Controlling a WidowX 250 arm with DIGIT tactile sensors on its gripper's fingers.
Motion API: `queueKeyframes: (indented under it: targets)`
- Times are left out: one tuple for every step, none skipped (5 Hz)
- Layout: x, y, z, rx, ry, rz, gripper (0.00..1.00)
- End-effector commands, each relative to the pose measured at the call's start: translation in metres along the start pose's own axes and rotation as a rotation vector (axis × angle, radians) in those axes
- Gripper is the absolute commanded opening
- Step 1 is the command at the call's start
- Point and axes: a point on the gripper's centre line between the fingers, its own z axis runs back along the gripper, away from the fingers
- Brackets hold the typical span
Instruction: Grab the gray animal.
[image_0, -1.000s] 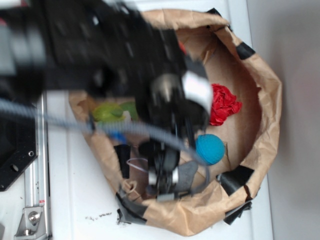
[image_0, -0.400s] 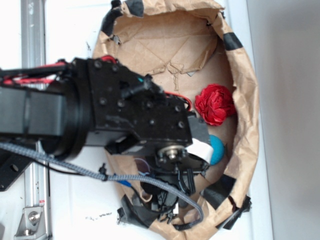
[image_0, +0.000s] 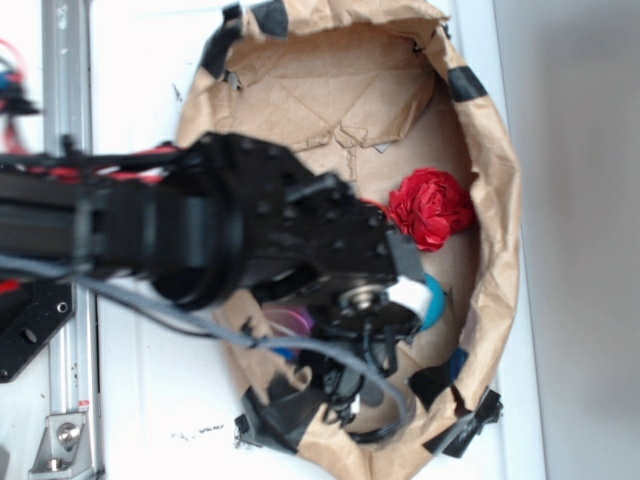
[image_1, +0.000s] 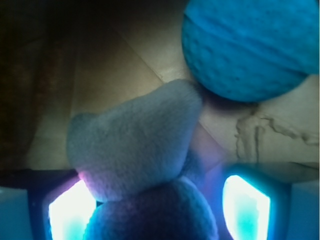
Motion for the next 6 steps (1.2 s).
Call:
queueKeyframes:
  targets:
    - [0.001,0.038,0.051,0.16,-0.085,0.205,0.0]
    - [-0.004,0.049,0.108,0.259,-0.118,0.312,0.0]
    - [-0.016,0.058,0.156,0.328,-0.143,0.375,0.0]
    - [-0.025,0.056,0.179,0.335,-0.191,0.382,0.0]
    - [-0.028,0.055,0.182,0.319,-0.213,0.38,0.0]
    - [-0.03,0.057,0.177,0.339,-0.222,0.369,0.0]
